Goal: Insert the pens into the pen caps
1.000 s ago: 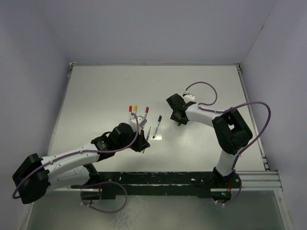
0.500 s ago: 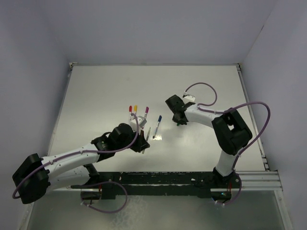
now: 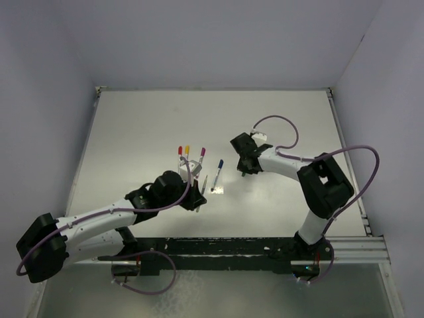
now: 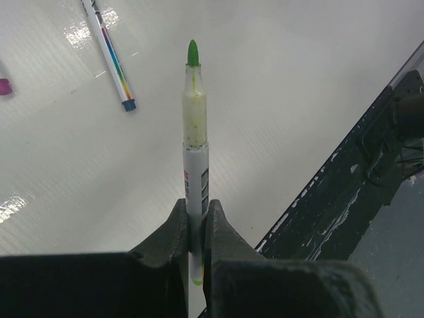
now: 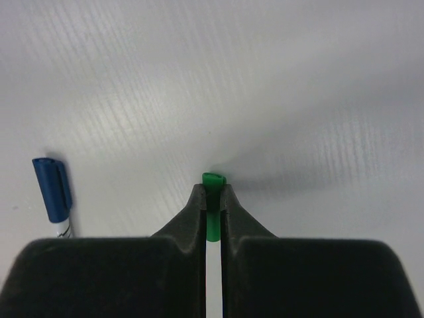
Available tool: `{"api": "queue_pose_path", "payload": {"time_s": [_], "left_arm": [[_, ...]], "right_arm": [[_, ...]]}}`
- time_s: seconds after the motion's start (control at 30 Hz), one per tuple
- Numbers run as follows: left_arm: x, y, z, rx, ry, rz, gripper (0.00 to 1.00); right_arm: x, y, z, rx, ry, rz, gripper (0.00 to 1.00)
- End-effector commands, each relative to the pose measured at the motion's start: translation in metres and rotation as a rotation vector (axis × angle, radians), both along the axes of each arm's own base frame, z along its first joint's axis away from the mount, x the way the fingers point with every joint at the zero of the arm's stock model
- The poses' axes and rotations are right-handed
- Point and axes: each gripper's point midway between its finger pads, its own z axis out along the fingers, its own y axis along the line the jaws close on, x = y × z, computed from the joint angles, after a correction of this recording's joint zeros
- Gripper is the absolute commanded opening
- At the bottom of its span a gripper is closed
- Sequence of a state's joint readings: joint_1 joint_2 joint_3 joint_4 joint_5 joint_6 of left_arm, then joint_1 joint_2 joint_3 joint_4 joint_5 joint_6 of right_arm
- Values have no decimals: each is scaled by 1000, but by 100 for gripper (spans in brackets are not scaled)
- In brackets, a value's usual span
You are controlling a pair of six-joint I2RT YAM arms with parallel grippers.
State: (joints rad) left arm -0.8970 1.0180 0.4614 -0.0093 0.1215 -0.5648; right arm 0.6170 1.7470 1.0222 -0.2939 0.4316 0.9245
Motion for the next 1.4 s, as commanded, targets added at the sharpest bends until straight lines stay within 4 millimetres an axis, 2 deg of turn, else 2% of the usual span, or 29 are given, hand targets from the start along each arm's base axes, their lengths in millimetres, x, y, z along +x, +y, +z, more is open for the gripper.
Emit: {"api": "queue_pose_path", "payload": {"time_s": [0.0, 0.13, 0.27, 0.47, 0.6, 0.77, 0.93, 1.13, 1.37], "left_arm": [[11, -5, 25, -56, -62, 27, 0], [16, -10, 36, -82, -82, 35, 0], [19, -19, 50, -142, -96, 28, 0], [16, -38, 82, -266, -128, -31, 0], [12, -51, 104, -376, -142, -75, 0], [8, -67, 116, -446, -114, -124, 0], [6, -75, 127, -490, -91, -145, 0], [4, -77, 141, -531, -93, -164, 0], [1, -80, 142, -547, -81, -177, 0]], "right_arm": [[-4, 22, 30, 68, -17, 153, 0], [12, 39, 85, 164, -195, 244, 0], [6, 50, 130, 269, -356, 348, 0], [-18, 64, 203, 438, -621, 518, 0], [-39, 68, 241, 542, -770, 605, 0], [-56, 74, 270, 644, -888, 674, 0], [-69, 81, 286, 724, -957, 737, 0], [-77, 84, 294, 793, -998, 763, 0], [-81, 83, 302, 853, -1030, 746, 0]]}}
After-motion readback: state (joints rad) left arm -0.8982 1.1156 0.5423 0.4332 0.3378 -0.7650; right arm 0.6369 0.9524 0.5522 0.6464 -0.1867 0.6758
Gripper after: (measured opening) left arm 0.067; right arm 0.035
